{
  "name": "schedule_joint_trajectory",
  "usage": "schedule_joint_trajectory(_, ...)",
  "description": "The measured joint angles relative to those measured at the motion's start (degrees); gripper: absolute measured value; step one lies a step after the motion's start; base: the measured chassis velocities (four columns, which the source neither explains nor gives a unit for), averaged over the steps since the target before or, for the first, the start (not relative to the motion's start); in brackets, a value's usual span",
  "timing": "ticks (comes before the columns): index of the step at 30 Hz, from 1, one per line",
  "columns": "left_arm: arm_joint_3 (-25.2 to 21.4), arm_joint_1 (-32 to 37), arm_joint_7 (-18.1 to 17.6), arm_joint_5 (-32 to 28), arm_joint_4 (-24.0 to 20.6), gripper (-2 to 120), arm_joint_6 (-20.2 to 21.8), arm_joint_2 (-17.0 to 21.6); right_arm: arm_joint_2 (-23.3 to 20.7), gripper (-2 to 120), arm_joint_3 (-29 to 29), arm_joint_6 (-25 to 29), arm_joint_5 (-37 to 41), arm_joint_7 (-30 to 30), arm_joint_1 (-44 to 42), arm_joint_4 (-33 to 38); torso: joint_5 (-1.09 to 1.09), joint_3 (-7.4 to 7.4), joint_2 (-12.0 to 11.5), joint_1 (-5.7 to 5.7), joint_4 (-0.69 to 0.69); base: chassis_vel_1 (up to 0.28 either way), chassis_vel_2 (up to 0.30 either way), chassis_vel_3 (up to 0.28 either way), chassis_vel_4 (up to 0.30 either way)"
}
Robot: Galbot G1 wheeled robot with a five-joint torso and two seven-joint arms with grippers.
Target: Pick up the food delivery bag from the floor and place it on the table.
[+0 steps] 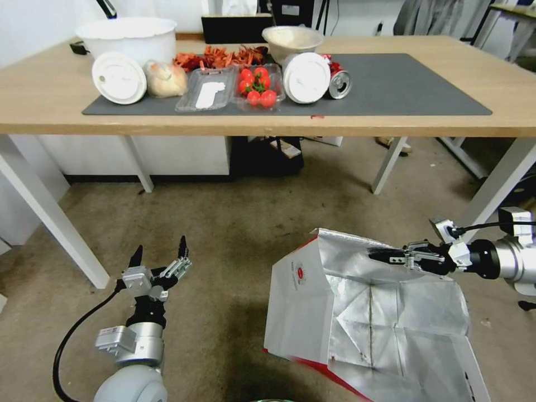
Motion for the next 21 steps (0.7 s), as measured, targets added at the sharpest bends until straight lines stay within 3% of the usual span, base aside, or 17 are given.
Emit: schedule_joint_trajectory(21,0.21,-0.47,-0.3,0.02,0.69,100,0.26,0.24,0.12,0,-0.19,0.15,-0.32,-0.01,0.07,-0.49,0.01,3.56,4.34,0.79,0.0,0.0,0.0,0.0,0.0)
